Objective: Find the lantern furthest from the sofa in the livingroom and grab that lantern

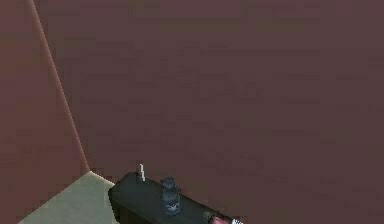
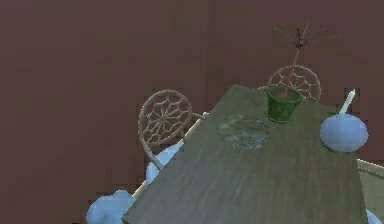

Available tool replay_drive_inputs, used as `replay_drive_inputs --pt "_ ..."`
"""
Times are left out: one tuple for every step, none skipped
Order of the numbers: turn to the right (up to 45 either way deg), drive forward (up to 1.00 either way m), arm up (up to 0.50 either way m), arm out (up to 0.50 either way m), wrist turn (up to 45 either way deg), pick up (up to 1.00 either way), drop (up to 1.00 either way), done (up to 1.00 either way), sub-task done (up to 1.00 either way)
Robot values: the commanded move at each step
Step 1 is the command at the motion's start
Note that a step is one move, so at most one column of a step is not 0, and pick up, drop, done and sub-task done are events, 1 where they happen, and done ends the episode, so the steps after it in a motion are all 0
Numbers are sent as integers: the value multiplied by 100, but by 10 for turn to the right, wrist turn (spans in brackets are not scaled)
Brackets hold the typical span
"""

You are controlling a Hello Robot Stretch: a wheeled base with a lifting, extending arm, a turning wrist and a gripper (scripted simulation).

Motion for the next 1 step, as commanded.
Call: replay_drive_inputs --pt "90 0 0 0 0 0 0 0 0"
